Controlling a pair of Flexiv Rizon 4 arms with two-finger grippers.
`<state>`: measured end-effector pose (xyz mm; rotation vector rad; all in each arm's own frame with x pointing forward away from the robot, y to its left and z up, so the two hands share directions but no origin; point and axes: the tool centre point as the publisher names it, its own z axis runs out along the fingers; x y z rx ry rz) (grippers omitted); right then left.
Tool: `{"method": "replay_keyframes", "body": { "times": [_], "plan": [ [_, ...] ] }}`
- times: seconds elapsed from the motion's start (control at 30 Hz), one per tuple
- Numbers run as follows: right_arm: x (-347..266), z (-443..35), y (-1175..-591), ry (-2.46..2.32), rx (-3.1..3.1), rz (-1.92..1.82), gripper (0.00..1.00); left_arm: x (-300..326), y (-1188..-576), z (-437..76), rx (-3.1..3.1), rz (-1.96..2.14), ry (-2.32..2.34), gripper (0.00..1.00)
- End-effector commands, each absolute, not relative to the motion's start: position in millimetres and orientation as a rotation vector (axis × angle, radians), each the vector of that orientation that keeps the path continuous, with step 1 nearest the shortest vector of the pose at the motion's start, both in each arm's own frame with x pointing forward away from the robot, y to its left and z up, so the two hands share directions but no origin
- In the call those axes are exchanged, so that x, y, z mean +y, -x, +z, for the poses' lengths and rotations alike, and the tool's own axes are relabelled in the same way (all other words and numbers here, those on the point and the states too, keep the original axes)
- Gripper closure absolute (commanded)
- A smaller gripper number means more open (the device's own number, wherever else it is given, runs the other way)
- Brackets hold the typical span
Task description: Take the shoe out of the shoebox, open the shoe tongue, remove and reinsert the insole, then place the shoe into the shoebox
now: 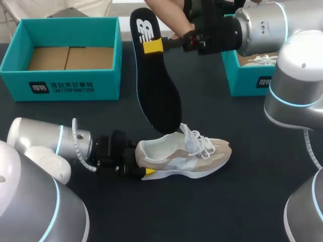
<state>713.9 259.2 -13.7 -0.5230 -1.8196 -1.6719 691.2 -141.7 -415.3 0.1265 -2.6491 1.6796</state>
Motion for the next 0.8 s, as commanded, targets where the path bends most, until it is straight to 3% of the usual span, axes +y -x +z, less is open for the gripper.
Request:
{"method": "replay_keyframes", "body": {
  "times": [0.03,0.8],
  "plan": [
    [261,-14,-713,0.528,-1.822,-1.672,1.0,-140,-689,-421,-2.651,1.677,-0.129,1.0],
    [228,8,-703,0.794,-1.596,-1.519,1.0,-140,-689,-421,-2.651,1.677,-0.129,1.0]
  ]
}}
